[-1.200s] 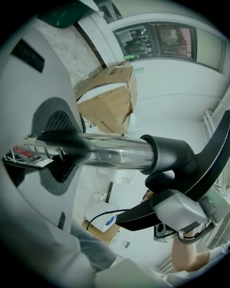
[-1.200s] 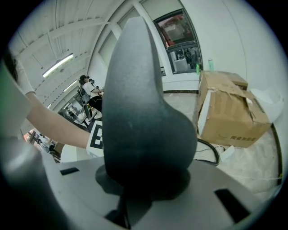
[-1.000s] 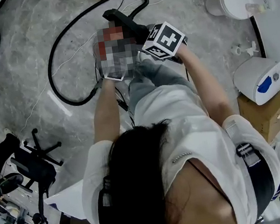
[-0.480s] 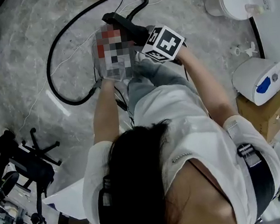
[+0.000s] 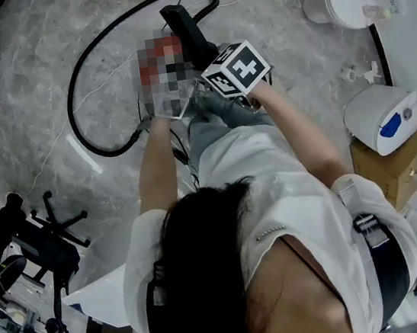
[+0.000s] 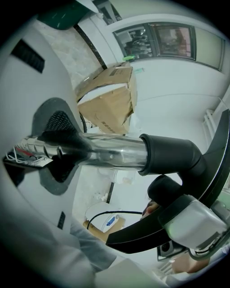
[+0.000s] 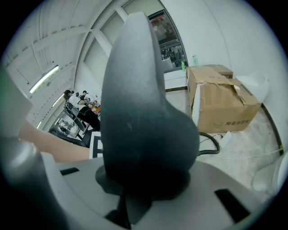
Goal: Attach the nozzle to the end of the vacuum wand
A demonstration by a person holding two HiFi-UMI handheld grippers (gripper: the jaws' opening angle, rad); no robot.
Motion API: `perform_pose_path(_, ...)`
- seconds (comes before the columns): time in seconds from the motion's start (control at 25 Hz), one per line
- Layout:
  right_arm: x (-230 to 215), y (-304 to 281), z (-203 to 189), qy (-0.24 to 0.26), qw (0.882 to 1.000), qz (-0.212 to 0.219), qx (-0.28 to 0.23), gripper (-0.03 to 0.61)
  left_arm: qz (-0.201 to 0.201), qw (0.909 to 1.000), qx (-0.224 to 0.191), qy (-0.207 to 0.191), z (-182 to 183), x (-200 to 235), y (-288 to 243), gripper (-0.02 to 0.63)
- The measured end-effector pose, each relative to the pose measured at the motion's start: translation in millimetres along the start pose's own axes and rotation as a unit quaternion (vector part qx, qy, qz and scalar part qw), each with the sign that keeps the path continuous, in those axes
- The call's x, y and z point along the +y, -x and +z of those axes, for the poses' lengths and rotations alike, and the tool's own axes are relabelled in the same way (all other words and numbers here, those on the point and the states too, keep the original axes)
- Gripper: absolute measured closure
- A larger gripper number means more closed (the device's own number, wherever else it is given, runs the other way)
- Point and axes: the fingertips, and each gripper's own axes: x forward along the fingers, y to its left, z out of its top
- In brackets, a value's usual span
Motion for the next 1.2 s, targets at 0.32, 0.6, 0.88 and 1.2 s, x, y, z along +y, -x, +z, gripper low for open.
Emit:
perform_pose_path(0.32, -4.1, 3.3, -1.5, -0.008, 0.999, 0.011, -0.053, 0.476, -0.002, 1.0000, -0.008, -0.001, 3.0, -1.5, -3.0, 0.492)
perform_pose_path(0.6, -12.4, 2.6, -5.9, -0.001, 0.999, 0.020, -0.040, 0.403, -0.003, 1.0000, -0.008, 0.000, 6.0, 1.9, -5.6, 0.492)
perform_pose_path(0.88, -13.4, 7.7, -5.0, 0.000, 0.998, 0.040, -0.055, 0.292, 0.001, 1.0000, -0.006, 0.003, 5.4, 0.8, -6.1, 0.491)
perform_pose_path(1.2, -11.4, 30.9, 6.0, -0.036, 0.981, 0.112, -0.152, 0.238, 0.002, 0.9999, -0.006, 0.010, 4.1, 3.1, -10.4, 0.491)
